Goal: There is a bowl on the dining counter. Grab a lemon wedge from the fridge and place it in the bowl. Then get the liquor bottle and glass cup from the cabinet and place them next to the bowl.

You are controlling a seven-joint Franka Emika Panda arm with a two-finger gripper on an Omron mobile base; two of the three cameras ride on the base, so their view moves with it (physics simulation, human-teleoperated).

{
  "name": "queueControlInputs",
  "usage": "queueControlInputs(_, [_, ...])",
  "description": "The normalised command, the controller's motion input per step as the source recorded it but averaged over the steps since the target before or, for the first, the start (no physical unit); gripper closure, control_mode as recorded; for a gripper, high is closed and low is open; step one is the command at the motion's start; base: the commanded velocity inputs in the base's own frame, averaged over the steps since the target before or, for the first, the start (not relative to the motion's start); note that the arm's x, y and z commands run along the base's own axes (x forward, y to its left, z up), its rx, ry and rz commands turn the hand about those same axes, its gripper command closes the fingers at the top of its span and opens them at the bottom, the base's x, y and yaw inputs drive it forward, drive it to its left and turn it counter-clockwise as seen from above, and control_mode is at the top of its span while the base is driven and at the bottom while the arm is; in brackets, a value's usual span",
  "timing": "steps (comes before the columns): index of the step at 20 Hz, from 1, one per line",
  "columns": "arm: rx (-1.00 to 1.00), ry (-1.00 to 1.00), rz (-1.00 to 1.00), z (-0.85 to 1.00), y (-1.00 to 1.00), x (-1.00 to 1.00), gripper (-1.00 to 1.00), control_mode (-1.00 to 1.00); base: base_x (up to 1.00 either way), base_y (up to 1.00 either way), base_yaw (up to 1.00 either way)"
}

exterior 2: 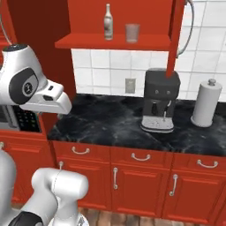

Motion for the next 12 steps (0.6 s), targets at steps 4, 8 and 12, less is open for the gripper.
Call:
queueControlInputs(4, [0.0, 0.0, 0.0, 0.0, 0.0, 0.0, -1.0, 1.0, 0.85, -0.33, 0.22])
queueControlInputs(8, [0.0, 0.0, 0.0, 0.0, 0.0, 0.0, -1.0, 1.0, 0.91, -0.12, 0.22])
queueControlInputs(12, [0.0, 0.0, 0.0, 0.0, 0.0, 0.0, -1.0, 1.0, 0.77, -0.34, 0.22])
